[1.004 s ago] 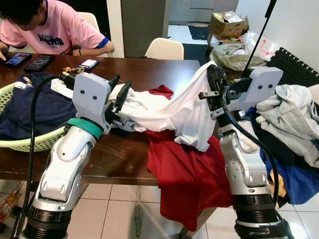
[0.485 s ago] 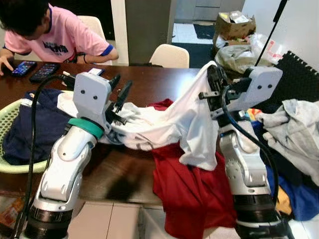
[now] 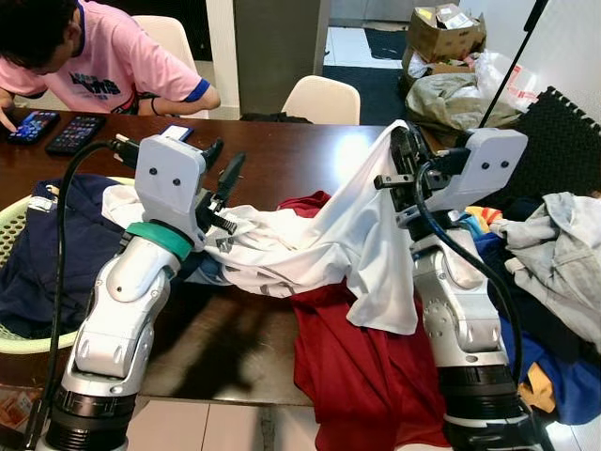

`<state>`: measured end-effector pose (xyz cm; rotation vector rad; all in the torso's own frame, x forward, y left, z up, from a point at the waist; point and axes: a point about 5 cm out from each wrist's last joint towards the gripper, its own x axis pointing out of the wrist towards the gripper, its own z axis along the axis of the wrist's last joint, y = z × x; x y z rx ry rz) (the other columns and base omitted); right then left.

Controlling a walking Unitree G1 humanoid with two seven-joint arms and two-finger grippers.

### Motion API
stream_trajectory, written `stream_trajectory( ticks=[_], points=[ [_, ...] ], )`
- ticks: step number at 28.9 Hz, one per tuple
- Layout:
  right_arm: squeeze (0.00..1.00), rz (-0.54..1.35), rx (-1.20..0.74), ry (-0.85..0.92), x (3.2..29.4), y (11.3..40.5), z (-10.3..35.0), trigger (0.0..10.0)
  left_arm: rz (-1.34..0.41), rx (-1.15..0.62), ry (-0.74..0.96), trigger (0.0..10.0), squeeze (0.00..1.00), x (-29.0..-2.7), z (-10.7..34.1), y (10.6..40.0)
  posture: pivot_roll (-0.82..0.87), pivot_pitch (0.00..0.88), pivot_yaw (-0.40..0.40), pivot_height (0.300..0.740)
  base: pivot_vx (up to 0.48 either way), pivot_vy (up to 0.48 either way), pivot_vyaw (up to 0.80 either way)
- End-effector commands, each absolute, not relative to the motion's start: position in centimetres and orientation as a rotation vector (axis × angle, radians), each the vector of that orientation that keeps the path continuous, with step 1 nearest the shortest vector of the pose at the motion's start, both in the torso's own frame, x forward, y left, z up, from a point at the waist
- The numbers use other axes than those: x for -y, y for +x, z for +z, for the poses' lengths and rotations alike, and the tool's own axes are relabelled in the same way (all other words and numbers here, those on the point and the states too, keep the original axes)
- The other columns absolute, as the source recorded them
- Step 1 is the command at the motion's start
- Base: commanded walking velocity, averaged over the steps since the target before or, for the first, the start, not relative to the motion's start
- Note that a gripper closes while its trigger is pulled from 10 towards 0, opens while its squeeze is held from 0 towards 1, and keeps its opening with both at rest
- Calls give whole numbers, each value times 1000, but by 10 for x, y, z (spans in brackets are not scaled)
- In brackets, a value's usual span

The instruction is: Hang hanger

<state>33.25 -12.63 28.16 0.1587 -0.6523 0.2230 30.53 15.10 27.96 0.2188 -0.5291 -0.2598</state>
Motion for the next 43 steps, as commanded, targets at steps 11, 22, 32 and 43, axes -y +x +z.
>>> stream_trajectory(
  ticks=[11,22,32,43],
  points=[
    [0,258,607,163,114,333,267,10000,-157,443,168,10000,0,-166,267,314,24,31,39,740,0,0,0],
    [0,250,413,59,110,317,185,10000,-245,266,151,10000,0,-153,206,286,15,42,30,740,0,0,0],
    [0,221,430,68,116,312,185,10000,-236,294,181,10000,0,-149,202,281,10,37,32,740,0,0,0],
    [0,251,449,56,113,315,192,10000,-220,296,182,10000,0,-146,200,285,11,32,24,740,0,0,0]
  ],
)
